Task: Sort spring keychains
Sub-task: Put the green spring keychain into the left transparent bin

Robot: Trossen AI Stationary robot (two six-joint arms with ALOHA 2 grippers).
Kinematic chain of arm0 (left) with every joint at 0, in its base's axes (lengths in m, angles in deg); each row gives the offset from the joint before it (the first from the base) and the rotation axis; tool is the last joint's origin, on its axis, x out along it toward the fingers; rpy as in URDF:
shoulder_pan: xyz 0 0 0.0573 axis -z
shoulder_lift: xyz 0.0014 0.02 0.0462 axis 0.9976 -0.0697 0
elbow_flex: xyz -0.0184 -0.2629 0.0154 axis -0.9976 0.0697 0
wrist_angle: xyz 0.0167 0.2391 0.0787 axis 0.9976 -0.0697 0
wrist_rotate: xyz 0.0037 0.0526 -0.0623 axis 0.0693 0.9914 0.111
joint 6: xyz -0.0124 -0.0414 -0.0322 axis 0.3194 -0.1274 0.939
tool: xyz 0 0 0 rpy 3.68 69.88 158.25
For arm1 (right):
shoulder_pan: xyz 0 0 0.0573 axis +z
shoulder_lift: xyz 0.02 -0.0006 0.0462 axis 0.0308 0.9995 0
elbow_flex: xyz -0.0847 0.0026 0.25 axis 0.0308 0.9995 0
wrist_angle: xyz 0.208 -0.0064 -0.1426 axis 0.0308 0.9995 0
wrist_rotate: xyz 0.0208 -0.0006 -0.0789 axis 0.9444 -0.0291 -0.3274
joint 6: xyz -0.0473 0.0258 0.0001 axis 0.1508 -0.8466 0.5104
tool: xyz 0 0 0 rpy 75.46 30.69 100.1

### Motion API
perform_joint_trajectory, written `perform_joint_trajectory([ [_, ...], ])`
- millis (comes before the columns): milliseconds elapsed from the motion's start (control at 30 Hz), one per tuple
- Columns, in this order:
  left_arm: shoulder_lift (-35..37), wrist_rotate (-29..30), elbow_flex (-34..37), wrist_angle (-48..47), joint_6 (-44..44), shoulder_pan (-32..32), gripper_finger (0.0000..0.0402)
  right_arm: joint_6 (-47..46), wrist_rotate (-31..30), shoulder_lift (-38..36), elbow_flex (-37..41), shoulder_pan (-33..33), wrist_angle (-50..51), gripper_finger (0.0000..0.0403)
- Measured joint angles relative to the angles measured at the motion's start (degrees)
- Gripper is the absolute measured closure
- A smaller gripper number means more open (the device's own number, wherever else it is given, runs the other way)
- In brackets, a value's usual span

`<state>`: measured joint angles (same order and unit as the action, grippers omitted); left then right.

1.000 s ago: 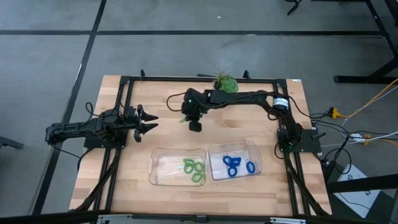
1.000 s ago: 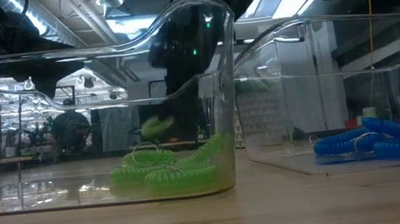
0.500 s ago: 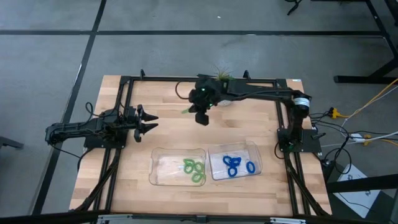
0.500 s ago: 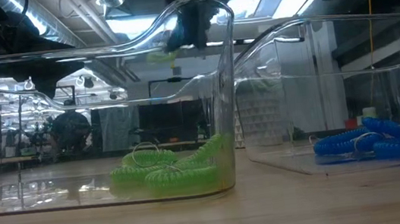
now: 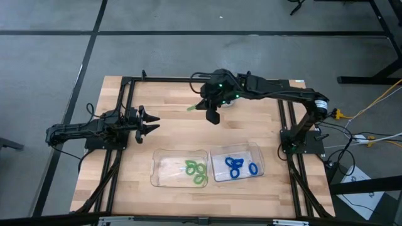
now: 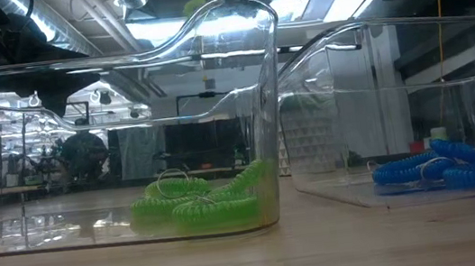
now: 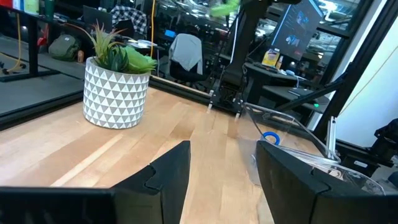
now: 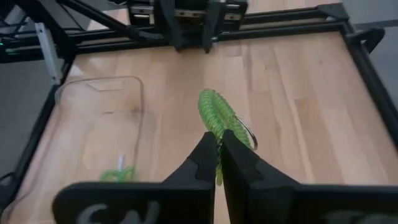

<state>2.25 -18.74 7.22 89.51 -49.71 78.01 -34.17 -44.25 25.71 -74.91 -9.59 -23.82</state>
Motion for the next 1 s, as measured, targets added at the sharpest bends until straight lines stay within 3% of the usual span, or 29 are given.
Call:
perform_joint_trajectory([
  [667,0.0,0.0,0.0,0.0,0.0,0.0,0.0224,-2.8,0.6,-0.4,0.0,10.5,-0.4,0.0393],
  [1000,0.0,0.0,0.0,0.0,0.0,0.0,0.0224,-9.9,-0.3,-0.4,0.0,18.7,-3.5,0.0393],
])
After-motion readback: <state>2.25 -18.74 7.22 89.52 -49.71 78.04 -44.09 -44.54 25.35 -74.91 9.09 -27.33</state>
